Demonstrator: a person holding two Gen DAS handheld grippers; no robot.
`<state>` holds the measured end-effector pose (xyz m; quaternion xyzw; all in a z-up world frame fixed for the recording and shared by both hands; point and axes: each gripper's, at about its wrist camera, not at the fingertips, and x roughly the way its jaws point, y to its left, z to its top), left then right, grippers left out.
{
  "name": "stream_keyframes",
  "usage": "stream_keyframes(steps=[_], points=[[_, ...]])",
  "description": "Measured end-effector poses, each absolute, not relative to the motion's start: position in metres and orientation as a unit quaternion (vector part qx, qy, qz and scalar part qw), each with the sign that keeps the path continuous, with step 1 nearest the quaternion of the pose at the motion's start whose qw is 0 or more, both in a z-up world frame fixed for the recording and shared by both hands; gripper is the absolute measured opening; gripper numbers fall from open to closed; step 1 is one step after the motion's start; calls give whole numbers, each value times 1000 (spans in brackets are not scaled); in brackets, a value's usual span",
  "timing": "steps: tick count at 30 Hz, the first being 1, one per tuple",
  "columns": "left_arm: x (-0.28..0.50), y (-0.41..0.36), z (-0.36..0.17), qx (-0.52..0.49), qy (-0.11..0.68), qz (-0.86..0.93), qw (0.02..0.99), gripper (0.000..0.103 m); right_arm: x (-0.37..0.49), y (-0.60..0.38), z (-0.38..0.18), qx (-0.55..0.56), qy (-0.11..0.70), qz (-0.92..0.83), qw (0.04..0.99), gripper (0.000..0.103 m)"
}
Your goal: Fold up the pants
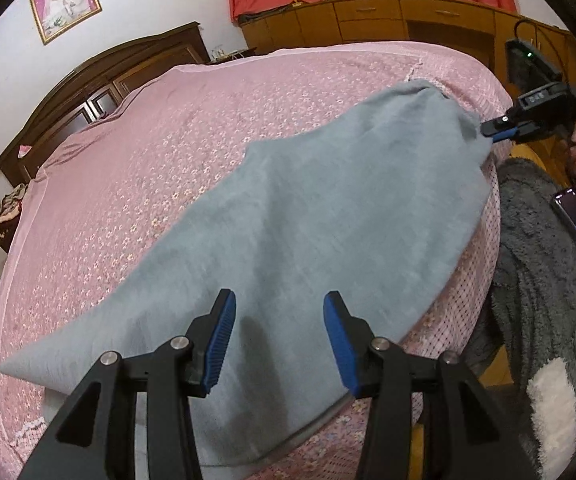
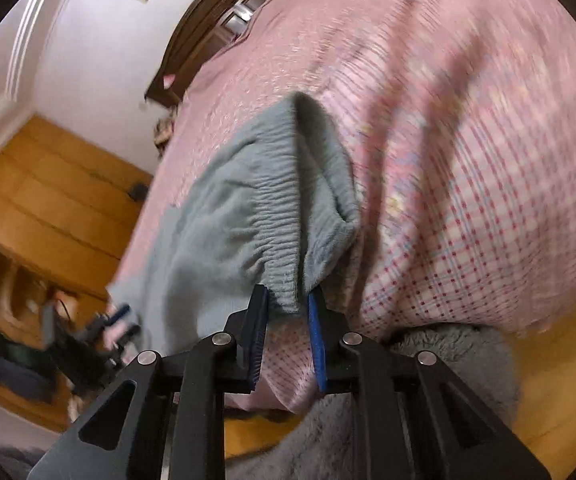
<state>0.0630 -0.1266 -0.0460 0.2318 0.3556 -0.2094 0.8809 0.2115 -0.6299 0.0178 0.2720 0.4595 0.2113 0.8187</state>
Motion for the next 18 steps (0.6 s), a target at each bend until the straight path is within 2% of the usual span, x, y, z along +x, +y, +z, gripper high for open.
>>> stream_keyframes(steps=[6, 10, 15, 18], points=[[68, -121, -54, 229, 363, -205, 880, 48, 223, -593, 64, 121, 500, 174, 840, 20], [68, -121, -61, 239, 364, -203, 877, 48, 228, -571, 73, 35, 536, 147, 831, 21], [71, -119, -69, 229, 366, -204, 879, 48, 228, -570, 58, 78, 564, 130, 812, 21], [72, -115, -70, 222, 364, -208, 880, 48, 219, -590, 54, 160, 574, 127, 793, 22]])
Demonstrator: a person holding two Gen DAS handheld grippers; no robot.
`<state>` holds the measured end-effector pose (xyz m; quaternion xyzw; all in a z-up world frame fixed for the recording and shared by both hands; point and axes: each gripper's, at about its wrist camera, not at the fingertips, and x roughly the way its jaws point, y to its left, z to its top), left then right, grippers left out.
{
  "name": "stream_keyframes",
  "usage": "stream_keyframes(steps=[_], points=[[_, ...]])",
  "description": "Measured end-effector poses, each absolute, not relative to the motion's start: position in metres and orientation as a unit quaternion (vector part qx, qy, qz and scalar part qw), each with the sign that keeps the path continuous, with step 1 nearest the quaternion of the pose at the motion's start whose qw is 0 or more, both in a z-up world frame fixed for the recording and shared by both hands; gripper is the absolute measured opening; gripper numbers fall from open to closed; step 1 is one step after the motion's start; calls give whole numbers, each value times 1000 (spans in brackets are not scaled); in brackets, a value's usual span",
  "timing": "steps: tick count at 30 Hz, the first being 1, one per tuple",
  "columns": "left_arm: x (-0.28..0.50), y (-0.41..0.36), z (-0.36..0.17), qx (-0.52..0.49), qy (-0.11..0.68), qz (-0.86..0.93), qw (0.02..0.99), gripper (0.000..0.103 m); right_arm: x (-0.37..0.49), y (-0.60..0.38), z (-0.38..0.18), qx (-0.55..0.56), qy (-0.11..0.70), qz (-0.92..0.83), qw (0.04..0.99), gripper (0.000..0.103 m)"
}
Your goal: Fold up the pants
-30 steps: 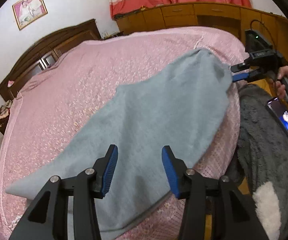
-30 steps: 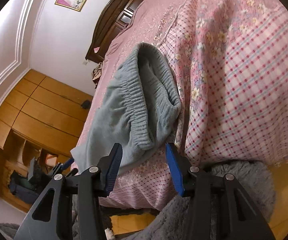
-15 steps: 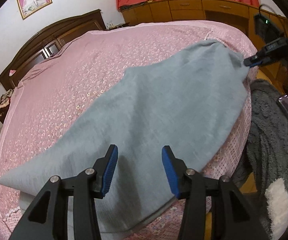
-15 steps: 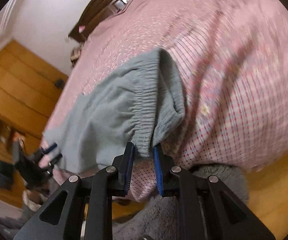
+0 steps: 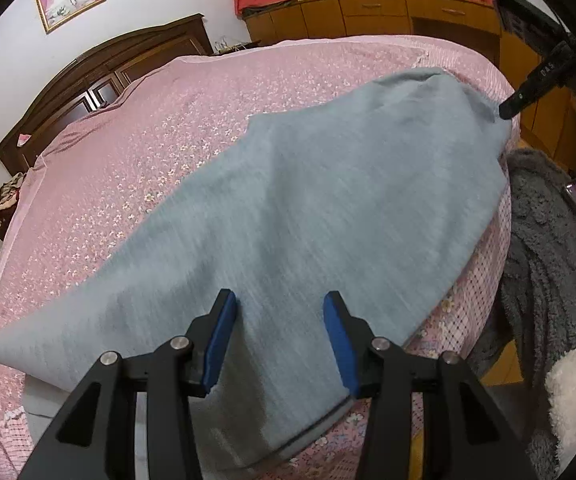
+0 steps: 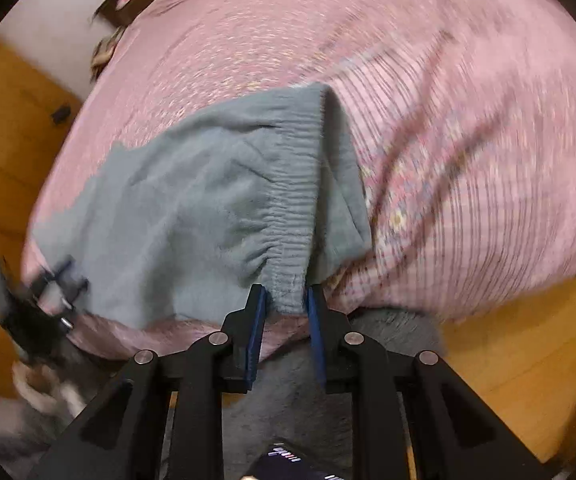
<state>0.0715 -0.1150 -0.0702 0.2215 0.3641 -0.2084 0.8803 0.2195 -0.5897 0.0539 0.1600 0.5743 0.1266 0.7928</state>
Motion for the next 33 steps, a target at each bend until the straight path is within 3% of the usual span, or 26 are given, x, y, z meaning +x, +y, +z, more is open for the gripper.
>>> stream_keyframes(steps=[4, 6, 11, 13, 18, 24, 25, 26, 27, 33], points=[[72, -109, -72, 209, 360, -215, 884, 50, 216, -613, 48, 247, 569, 126, 774, 19], [72, -102, -73, 201, 358, -217, 885, 50, 213, -613, 63, 204, 552, 102, 802, 7], [71, -96, -75, 194, 357, -221, 886, 51, 215, -612, 94, 140, 530, 99, 831, 4], [72, -96, -74, 194, 358, -221, 886, 51, 216, -608, 86, 146, 542, 110, 820, 9], [71, -95, -74, 193, 356, -216, 889, 51, 208, -611, 44, 217, 571, 138, 780, 39], [70, -97, -74, 202, 356, -220, 885, 51, 206, -622, 22, 291, 558, 141, 764, 43], [70, -98, -74, 201, 357, -220, 886, 51, 206, -627, 22, 307, 547, 145, 765, 43], [70, -98, -74, 200, 357, -219, 886, 51, 206, -632, 23, 321, 537, 145, 766, 35], [70, -98, -74, 200, 357, -218, 886, 51, 205, -637, 24, 331, 528, 136, 770, 14], [70, -99, -75, 197, 358, -216, 887, 51, 201, -630, 74, 222, 500, 121, 829, 10]])
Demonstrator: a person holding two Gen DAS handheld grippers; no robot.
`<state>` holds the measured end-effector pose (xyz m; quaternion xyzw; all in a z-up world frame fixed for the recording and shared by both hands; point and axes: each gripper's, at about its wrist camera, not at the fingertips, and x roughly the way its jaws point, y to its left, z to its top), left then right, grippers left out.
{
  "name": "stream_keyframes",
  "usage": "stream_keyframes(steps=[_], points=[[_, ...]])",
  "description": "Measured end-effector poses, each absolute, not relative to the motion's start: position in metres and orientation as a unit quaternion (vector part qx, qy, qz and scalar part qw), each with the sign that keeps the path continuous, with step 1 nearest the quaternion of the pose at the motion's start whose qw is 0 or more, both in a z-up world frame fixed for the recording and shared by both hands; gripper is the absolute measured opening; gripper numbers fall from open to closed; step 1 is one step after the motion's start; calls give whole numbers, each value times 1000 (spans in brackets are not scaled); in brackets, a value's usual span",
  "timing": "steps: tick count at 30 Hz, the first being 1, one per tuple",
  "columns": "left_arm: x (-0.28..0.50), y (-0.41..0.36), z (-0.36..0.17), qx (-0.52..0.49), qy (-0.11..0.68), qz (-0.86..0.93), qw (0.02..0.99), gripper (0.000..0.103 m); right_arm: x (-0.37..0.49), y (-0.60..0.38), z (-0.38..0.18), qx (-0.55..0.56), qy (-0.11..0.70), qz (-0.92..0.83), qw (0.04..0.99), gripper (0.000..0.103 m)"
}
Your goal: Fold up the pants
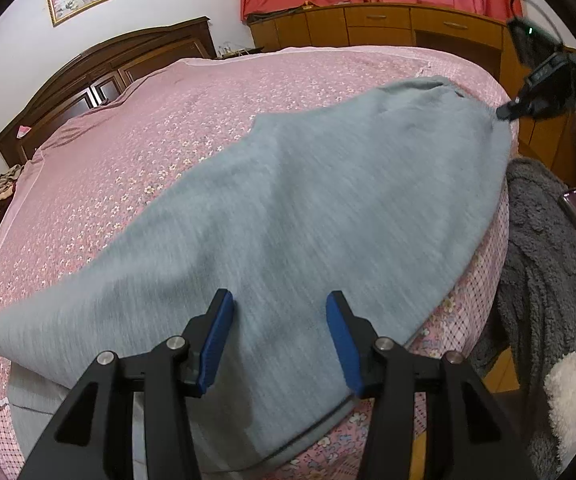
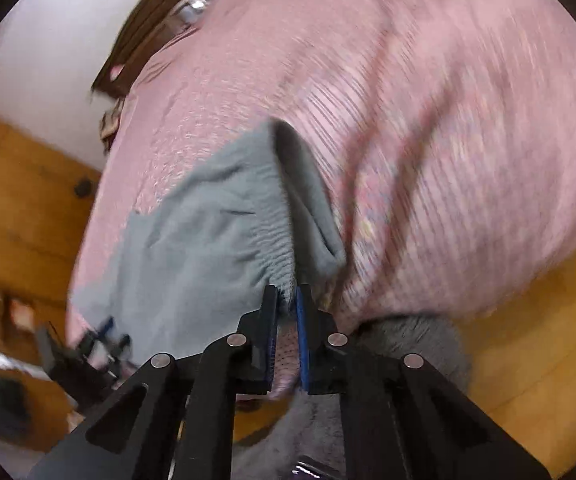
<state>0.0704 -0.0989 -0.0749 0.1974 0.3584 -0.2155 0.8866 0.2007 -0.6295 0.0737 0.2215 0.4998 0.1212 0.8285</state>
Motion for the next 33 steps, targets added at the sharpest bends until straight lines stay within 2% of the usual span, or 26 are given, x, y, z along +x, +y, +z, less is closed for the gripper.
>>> stream_keyframes(steps=[5, 7, 10, 14, 17, 19, 21, 23, 24, 28, 33], points=[[70, -98, -75, 191, 360, -210, 889, 51, 216, -627, 97, 167, 482, 137, 849, 10], [69, -97, -75, 188, 360, -208, 890, 51, 226, -627, 80, 141, 502, 124, 844, 1], [67, -95, -77, 187, 363, -203, 890, 51, 235, -634, 55, 107, 520, 74, 844, 2], [64, -94, -77, 184, 362, -199, 892, 51, 226, -644, 51, 158, 507, 86, 843, 2], [58, -87, -70, 161, 372, -202, 892, 51, 211, -620, 77, 76, 488, 70, 867, 4], [47, -71, -53, 124, 368, -210, 897, 51, 200, -575, 107, -14, 459, 71, 886, 12], [34, -43, -34, 84, 361, -203, 906, 53, 194, -520, 132, -85, 429, 98, 894, 25], [25, -10, -21, 55, 355, -177, 916, 70, 188, -447, 150, -147, 394, 163, 892, 25], [23, 12, -15, 39, 354, -153, 922, 73, 185, -403, 154, -172, 378, 211, 885, 25], [19, 97, -10, -15, 350, -48, 935, 75, 168, -237, 142, -220, 307, 386, 842, 25], [5, 187, -29, -108, 345, 33, 932, 75, 152, -85, 79, -317, 244, 464, 791, 24]])
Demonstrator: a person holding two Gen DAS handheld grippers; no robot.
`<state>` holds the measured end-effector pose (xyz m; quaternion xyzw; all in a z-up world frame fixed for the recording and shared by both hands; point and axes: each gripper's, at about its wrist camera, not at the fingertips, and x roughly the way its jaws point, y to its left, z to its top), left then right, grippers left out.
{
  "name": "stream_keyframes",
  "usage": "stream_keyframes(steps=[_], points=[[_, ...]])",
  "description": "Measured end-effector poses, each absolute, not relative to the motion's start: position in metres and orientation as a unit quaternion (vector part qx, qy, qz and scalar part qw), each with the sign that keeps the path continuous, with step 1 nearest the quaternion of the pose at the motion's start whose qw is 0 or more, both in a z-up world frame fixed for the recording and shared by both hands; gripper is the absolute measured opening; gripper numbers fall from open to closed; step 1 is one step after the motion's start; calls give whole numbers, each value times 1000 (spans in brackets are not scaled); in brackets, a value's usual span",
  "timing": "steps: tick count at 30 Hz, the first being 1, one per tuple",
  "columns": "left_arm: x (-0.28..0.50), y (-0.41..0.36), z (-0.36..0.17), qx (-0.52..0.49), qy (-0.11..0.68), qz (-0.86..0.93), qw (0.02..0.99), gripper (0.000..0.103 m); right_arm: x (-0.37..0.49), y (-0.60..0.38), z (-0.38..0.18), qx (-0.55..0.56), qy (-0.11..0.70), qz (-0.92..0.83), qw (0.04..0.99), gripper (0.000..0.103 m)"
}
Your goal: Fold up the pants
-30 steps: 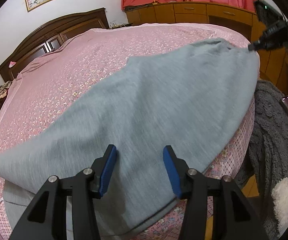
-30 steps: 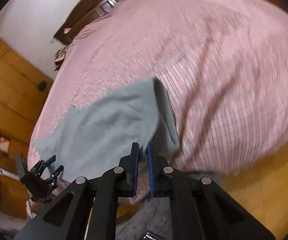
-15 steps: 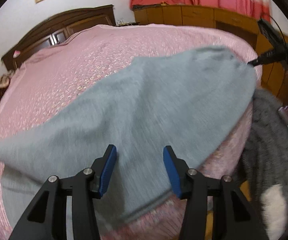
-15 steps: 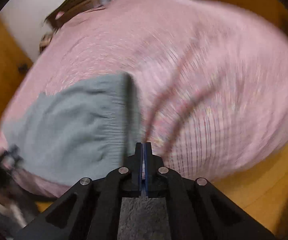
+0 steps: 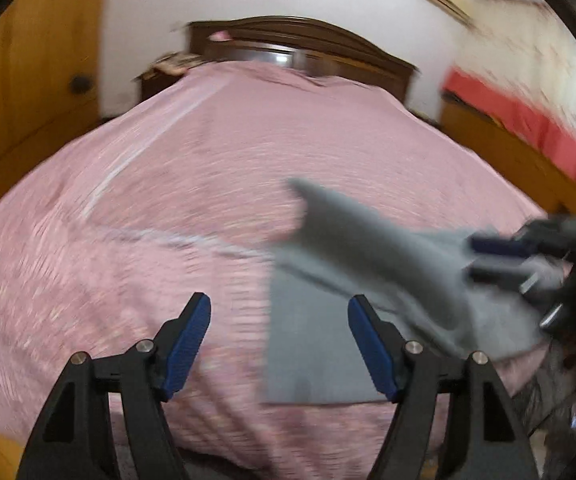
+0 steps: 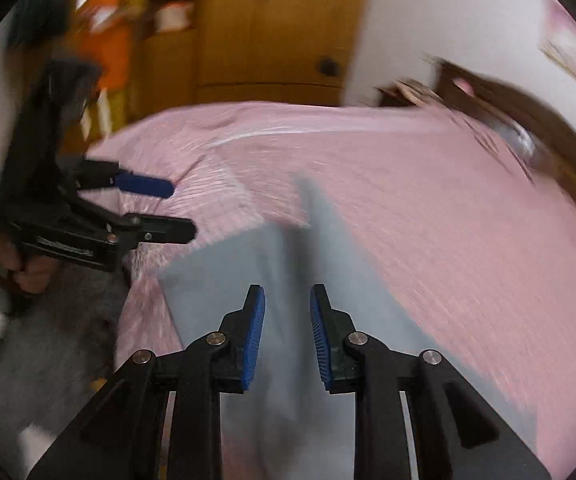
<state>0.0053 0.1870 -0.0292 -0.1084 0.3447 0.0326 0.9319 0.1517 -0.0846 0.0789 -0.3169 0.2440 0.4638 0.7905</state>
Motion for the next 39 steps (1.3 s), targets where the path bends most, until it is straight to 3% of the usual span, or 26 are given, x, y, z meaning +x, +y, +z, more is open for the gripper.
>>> stream_keyframes(steps=[5, 9, 13, 15, 19, 24, 39], points=[[-9, 235, -51, -204, 345, 42, 915, 75, 128, -25, 11, -493, 120, 401, 763, 24], [-18, 258, -57, -248, 334, 33, 909, 75, 128, -15, -16, -563, 47, 344, 750, 24], [-19, 266, -58, -274, 332, 15, 902, 75, 135, -13, -20, -567, 41, 329, 754, 23], [-20, 263, -56, -269, 330, 12, 905, 75, 143, -6, -19, -559, 57, 332, 758, 3], [-13, 253, -54, -253, 336, 14, 907, 75, 150, -9, 8, -512, 70, 369, 772, 3], [-10, 254, -55, -265, 333, 18, 905, 75, 111, -31, 45, -513, 24, 452, 729, 3], [-41, 289, -63, -300, 321, 31, 898, 75, 68, -23, -18, -553, 46, 510, 657, 3]])
